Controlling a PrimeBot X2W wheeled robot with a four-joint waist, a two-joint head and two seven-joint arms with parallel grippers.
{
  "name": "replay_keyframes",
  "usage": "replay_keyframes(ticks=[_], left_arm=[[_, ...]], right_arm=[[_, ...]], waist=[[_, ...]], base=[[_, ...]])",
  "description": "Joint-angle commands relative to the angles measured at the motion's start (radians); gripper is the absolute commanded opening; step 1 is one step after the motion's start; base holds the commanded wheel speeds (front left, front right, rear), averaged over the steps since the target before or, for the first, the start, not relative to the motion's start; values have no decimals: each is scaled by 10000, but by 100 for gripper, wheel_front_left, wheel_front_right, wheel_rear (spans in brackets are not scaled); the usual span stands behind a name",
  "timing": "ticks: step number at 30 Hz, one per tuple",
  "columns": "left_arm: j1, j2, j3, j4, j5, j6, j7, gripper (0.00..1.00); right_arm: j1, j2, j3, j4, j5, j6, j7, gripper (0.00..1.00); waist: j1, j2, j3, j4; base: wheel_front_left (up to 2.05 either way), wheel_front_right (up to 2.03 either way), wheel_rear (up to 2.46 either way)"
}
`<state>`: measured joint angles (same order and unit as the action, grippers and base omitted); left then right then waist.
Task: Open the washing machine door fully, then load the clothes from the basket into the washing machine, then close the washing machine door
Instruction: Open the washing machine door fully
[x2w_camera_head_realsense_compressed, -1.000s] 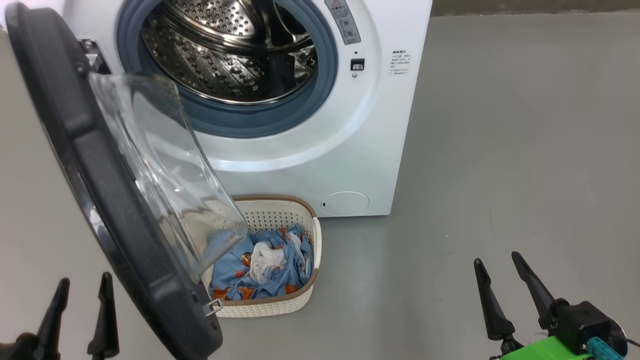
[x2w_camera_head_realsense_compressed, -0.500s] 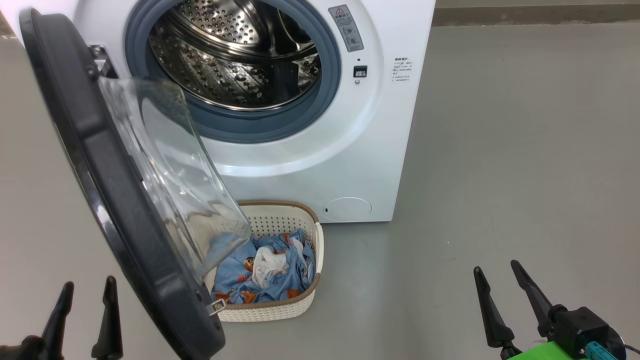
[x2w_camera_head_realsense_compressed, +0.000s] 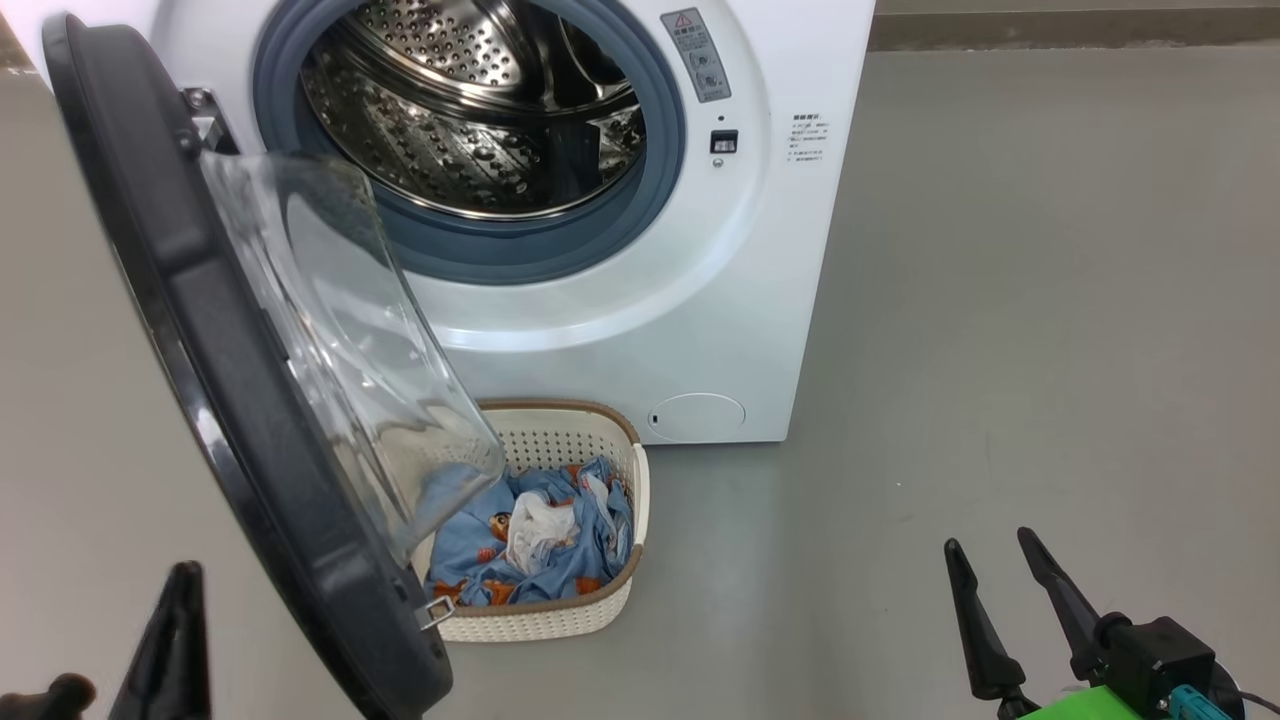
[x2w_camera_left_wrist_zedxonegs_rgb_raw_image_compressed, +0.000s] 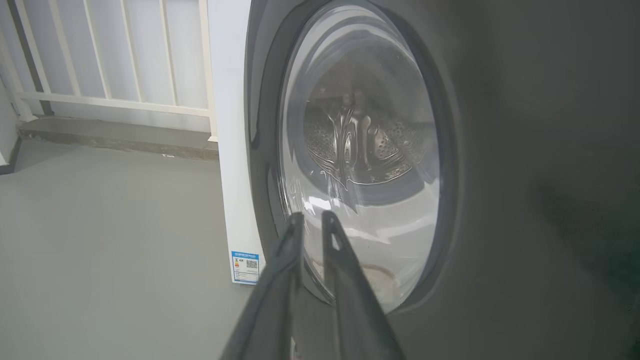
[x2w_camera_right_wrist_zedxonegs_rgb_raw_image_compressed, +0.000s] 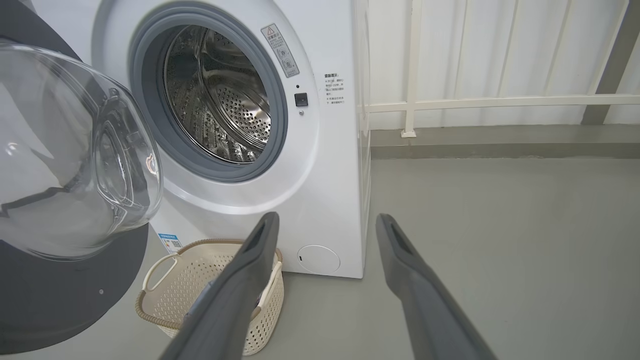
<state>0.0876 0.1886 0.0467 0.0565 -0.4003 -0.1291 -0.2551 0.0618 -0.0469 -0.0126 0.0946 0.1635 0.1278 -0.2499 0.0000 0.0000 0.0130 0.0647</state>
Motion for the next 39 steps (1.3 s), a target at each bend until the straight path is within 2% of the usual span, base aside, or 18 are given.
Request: replay_keyframes(ticks=[1, 5, 12, 18, 23, 29, 38, 39], left_arm=[[-194, 156, 439, -301, -64, -16, -67, 0], [-385, -17, 982, -933, -383, -16, -67, 0], [-1131, -68, 2049, -2986, -820, -16, -67, 0], [-1785, 302, 2020, -4537, -1034, -16, -67, 0], [-2145, 693, 1129, -5722, -1035, -16, -67, 0], [-2276, 991, -668, -6747, -755, -16, -67, 0], [-2004, 1050, -3214, -7225, -329, -16, -67, 0], [-2004, 1050, -3214, -7225, -329, -16, -67, 0]], right_arm=[[-189, -34, 282, -207, 79, 29, -118, 100], [-216, -34, 325, -198, 34, 29, -118, 100], [-272, -34, 378, -141, 39, 29, -118, 100], [-302, -33, 399, -78, 45, 29, -118, 100], [-327, -33, 422, -38, 67, 29, -118, 100], [-333, -33, 468, -5, 92, 29, -118, 100], [-388, -33, 725, 191, 146, 29, -118, 100], [-388, -33, 725, 191, 146, 29, -118, 100]], waist=[[0, 0, 5, 3], [0, 0, 22, 13], [0, 0, 49, 51], [0, 0, 25, 28], [0, 0, 33, 2], [0, 0, 89, 1], [0, 0, 234, 69], [0, 0, 234, 69]], base=[[0, 0, 0], [0, 0, 0], [0, 0, 0], [0, 0, 0], [0, 0, 0], [0, 0, 0], [0, 0, 0], [0, 0, 0]])
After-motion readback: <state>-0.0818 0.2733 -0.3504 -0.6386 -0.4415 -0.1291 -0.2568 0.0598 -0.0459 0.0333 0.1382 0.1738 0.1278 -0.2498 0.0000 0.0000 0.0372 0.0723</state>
